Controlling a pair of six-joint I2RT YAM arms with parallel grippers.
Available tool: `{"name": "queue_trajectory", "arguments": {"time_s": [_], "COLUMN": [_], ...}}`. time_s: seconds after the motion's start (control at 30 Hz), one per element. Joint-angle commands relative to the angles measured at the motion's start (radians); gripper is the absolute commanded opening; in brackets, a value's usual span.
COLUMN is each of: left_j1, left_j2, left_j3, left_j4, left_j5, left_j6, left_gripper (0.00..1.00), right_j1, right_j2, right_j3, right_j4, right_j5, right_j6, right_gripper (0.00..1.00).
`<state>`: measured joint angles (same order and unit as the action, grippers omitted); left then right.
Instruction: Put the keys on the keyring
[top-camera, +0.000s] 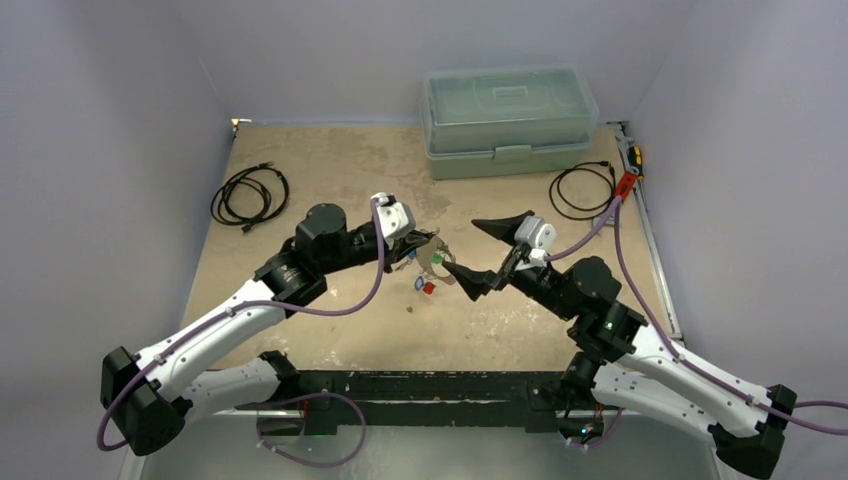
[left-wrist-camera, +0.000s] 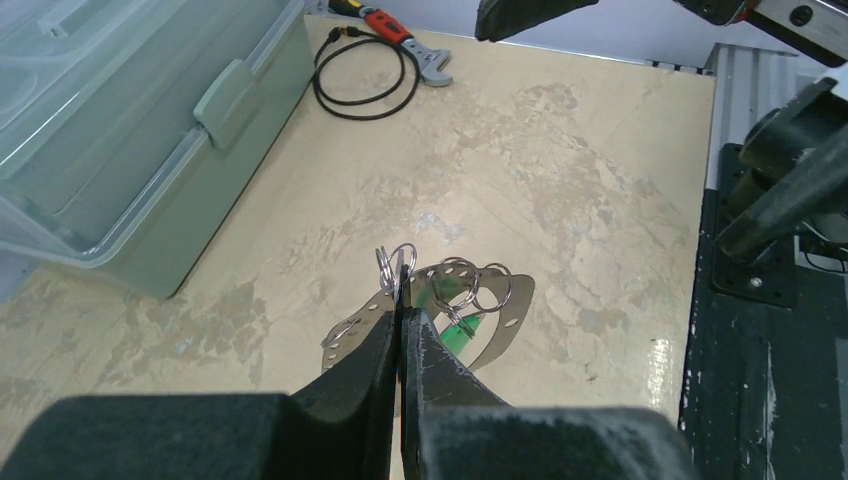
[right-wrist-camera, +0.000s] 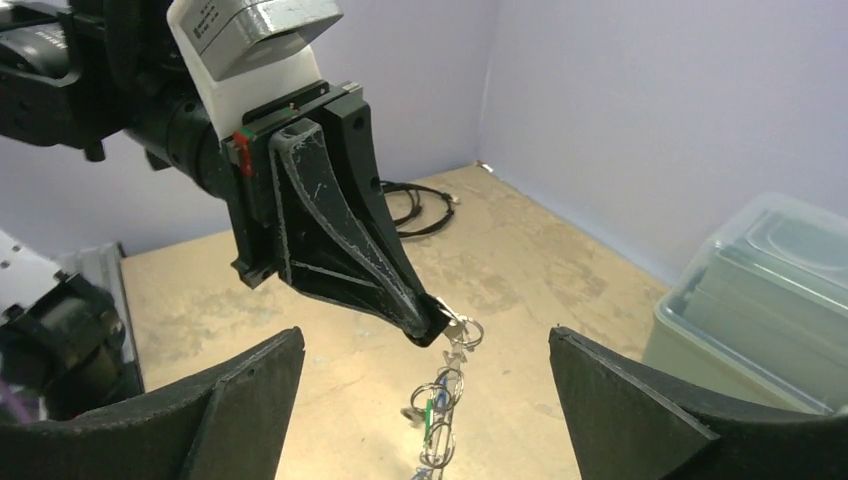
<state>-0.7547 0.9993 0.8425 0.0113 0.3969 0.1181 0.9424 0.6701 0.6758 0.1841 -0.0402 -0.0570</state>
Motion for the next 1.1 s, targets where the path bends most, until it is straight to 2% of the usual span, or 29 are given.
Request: {"name": "queue_trajectory", "arguments": {"time_s": [0.0, 0.2, 0.37, 0.57, 0.7, 0.8, 0.9, 1.07], "left_j1": [-0.002, -0.003, -0.003, -0.004, -0.016, -0.035, -0.049, -0.048], "left_j2": [0.031, 0.121, 0.229, 0.409, 0.556, 0.588, 0.518, 0.414], "left_j3": [0.087, 0.114, 0.195, 0.388, 0.573, 0.650, 0.560, 0.285], "left_j4": [0.052, 0.082, 0.076, 0.049, 0.009, -0.010, 0.018, -0.026], "left_j5": [-0.066, -0.093, -0.107, -0.101, -0.060, -0.027, -0.029, -0.118], "left_j6": [-0.039, -0.100, -0.110, -0.109, -0.152, -0.148, -0.073, -0.013], "left_gripper": [0.00, 0.00, 0.00, 0.00, 0.00, 0.00, 0.00, 0.00], "right_j1": [0.001, 0.001, 0.001, 0.001, 0.001, 0.000, 0.001, 0.000], "right_j2": [-0.017, -0.017, -0.066, -0.122, -0.181, -0.236, -0.288, -0.339], "right_j3": [-0.035, -0.068, -0.112, -0.118, -0.127, -0.128, -0.140, -0.165], "right_j4": [0.112, 0.135, 0.147, 0.066, 0.027, -0.012, -0.034, -0.048], "right_j5": [0.131, 0.215, 0.342, 0.541, 0.627, 0.662, 0.686, 0.713], "right_j6": [0.031, 0.048, 0.099, 0.143, 0.172, 0.195, 0.205, 0.210], "right_gripper": [0.99, 0.99, 0.99, 0.99, 0.99, 0.99, 0.99, 0.99]}}
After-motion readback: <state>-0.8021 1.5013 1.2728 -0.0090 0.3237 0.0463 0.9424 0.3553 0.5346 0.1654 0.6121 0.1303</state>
